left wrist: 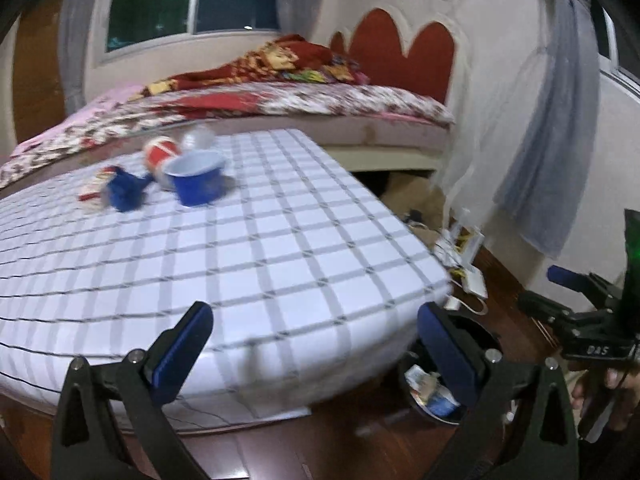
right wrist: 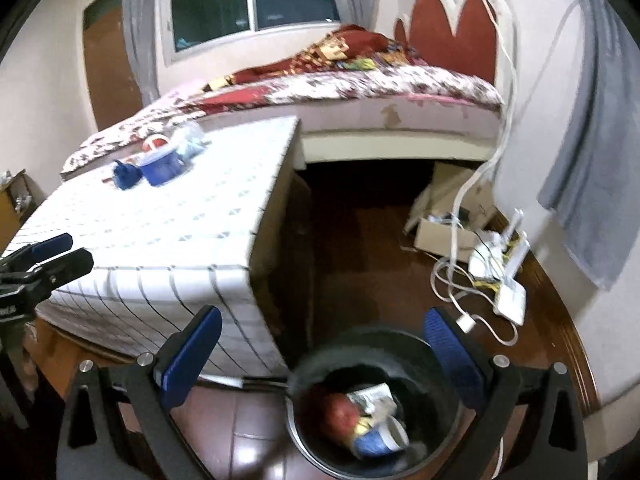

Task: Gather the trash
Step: 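Move both tools back toward the table, then grasp the blue cloth with the left tool while the right tool grasps the blue plastic cup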

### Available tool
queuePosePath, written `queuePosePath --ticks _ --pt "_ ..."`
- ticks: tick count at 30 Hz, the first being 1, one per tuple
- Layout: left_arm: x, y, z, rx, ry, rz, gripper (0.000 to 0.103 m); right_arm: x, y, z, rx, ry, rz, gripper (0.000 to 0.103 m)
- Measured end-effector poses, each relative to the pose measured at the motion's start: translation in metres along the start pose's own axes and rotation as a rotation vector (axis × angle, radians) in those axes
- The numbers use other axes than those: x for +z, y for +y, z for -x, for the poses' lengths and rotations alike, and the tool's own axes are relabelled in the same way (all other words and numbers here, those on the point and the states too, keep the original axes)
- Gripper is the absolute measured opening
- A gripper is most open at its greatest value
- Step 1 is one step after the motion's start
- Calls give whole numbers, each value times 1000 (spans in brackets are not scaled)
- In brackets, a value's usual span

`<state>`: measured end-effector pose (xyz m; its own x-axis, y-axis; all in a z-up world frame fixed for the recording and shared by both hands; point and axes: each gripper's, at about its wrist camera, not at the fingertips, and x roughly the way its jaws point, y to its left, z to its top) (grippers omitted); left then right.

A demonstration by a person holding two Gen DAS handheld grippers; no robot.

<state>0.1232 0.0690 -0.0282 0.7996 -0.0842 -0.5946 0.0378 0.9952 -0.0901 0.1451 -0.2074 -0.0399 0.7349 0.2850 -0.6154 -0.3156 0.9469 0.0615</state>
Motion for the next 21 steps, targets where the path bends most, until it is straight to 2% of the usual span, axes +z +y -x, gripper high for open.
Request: queuePosePath --ticks 10,16,21 --pt "22 106 28 183 -63 73 102 34 78 -28 103 -20 107 102" --pt "25 157 24 255 -58 129 102 68 129 -54 136 -31 131 102" --pt "29 184 10 278 -46 161 102 94 173 -90 157 -11 169 102"
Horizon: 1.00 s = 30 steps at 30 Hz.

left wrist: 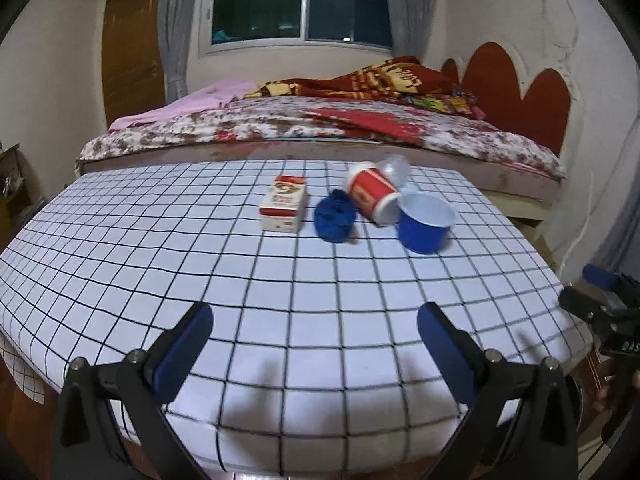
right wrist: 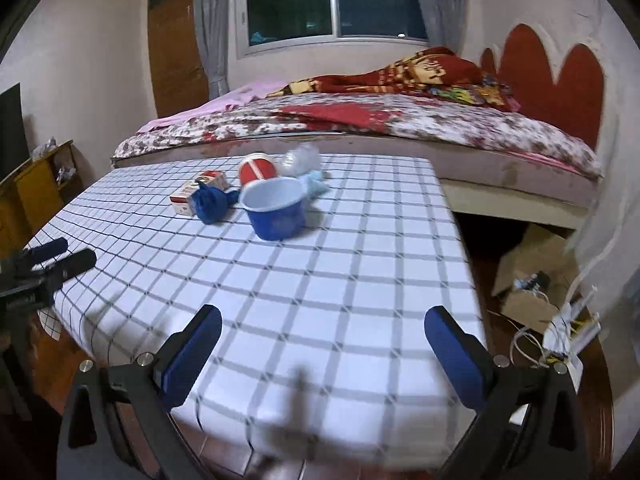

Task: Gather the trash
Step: 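Grasp the blue cloth with the left tool while the right tool grasps the blue plastic cup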

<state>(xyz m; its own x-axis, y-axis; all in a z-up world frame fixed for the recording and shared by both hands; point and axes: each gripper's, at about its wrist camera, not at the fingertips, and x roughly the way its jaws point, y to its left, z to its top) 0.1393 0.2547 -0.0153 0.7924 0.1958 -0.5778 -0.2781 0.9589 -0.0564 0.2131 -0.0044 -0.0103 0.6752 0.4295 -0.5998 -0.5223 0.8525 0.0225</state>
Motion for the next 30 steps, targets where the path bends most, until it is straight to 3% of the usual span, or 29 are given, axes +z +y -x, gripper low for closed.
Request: queuePosePath --ticks 8,20,21,22,24,30 --pt "13 21 -45 6 49 25 102 37 30 -75 31 99 20 102" --pt "37 33 -99 -10 84 60 102 77 41 -177 -12 180 16 102" --pt "39 30 -103 -24 85 56 102 78 40 -181 -14 184 17 93" --pt "41 26 -107 -36 84 51 102 78 37 -184 -4 194 16 78" --pt "46 18 -114 -60 84 39 101 79 30 -183 -1 187 8 77" --pt "60 -14 -139 -117 118 -16 86 76 7 -175 -20 166 -4 77"
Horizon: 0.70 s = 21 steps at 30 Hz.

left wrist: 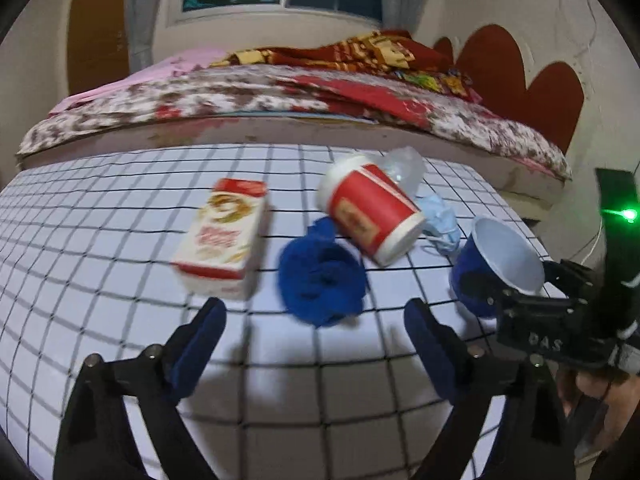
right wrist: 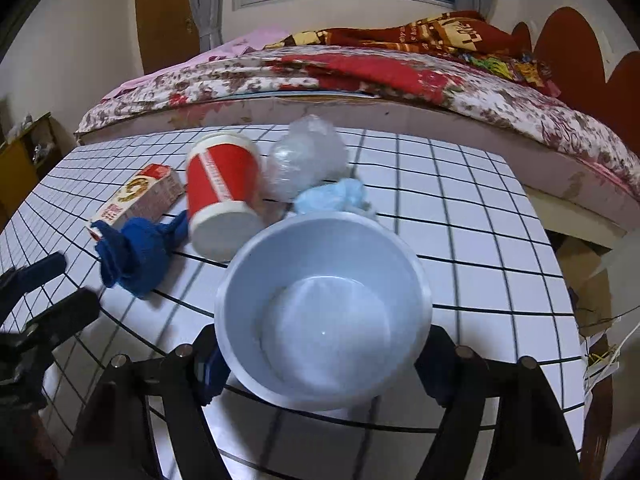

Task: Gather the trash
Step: 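Grasp the blue cloth with the left tool while the right tool grasps the blue plastic cup, then carry the blue cloth and blue plastic cup over the black bin and open both tools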

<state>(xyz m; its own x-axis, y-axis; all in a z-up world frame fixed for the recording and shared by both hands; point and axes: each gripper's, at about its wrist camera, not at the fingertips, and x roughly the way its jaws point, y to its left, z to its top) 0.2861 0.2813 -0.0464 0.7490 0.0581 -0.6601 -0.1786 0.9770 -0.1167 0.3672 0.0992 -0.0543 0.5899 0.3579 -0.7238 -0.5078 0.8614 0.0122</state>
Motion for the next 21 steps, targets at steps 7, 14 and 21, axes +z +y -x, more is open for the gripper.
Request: queuePosePath --ticks 7,14,21 --pt "10 -6 -33 65 88 -8 72 3 -17 -1 24 -4 -22 77" --pt "8 -1 -26 42 60 20 47 -6 -25 11 51 -12 -18 77" --pt "-7 1 0 34 10 32 44 -19 -31 37 43 -31 -1 77"
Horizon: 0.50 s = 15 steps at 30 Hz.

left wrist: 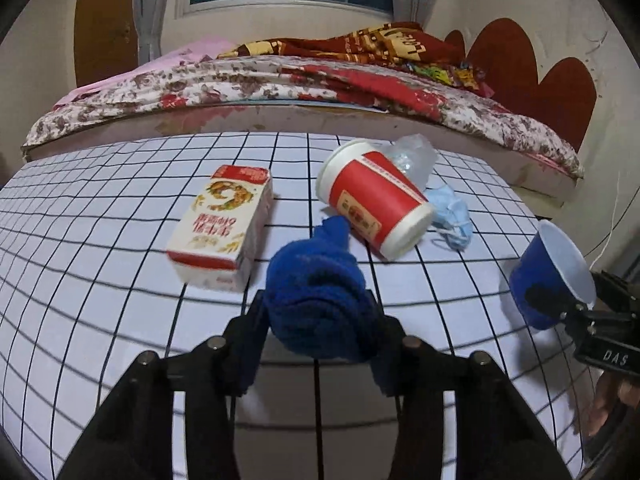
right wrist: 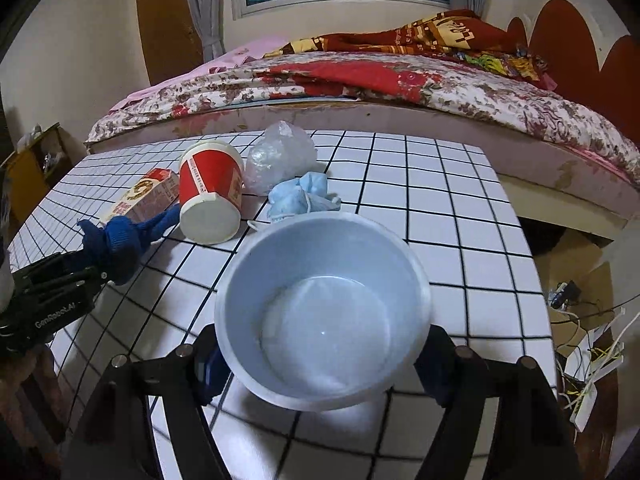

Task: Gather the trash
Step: 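Carry the blue cloth and blue plastic cup over the black bin and open both tools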

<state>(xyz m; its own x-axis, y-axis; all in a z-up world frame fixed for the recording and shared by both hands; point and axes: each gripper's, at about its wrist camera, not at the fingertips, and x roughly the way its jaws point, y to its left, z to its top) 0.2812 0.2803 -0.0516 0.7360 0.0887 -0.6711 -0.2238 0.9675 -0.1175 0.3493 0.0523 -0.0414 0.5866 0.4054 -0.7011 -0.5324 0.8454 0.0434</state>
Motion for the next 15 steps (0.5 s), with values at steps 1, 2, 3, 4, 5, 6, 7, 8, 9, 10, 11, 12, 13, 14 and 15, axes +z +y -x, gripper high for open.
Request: queuePosePath --ticks 1,2,3,4,5,6,7,8,9,10,11,12,13,14,15 --pt "-1 1 2 -1 -3 4 44 -2 0 4 0 -1 1 77" --pt "-2 2 6 -1 -9 8 44 -4 0 8 1 -3 3 77" --pt "-3 3 10 -7 -17 13 44 -6 -1 12 0 -6 4 77" --pt "-4 3 15 -14 -29 19 44 -9 -1 17 -2 -11 5 77" --pt "-5 3 20 -14 -36 15 44 -11 -1 21 -3 -14 6 77" --pt "-6 2 25 -14 -44 10 44 -14 -2 26 -4 -18 8 77" --pt "-7 1 31 -14 -51 5 44 -17 -2 32 -6 -23 11 77" --pt "-9 -1 36 -15 -54 1 44 -20 -2 37 -9 -27 12 77" --pt "-11 -1 38 -17 -56 0 44 -22 -3 41 -11 -29 13 77" --pt "-13 -3 42 -22 -58 -8 44 -26 -4 47 -11 -32 13 77" --pt "-16 -4 45 -27 -58 -9 44 -30 -4 52 -12 -35 12 77" --pt "-19 -6 49 -33 -58 -13 44 -33 -5 57 -13 -38 12 77" --pt "-22 -9 52 -37 -60 -20 44 -37 -6 63 -14 -40 11 77" --pt "-25 -12 57 -41 -63 -25 44 -39 -6 67 -14 -41 10 77" --pt "-28 -14 60 -44 -64 -27 44 -42 -7 73 -15 -43 8 77"
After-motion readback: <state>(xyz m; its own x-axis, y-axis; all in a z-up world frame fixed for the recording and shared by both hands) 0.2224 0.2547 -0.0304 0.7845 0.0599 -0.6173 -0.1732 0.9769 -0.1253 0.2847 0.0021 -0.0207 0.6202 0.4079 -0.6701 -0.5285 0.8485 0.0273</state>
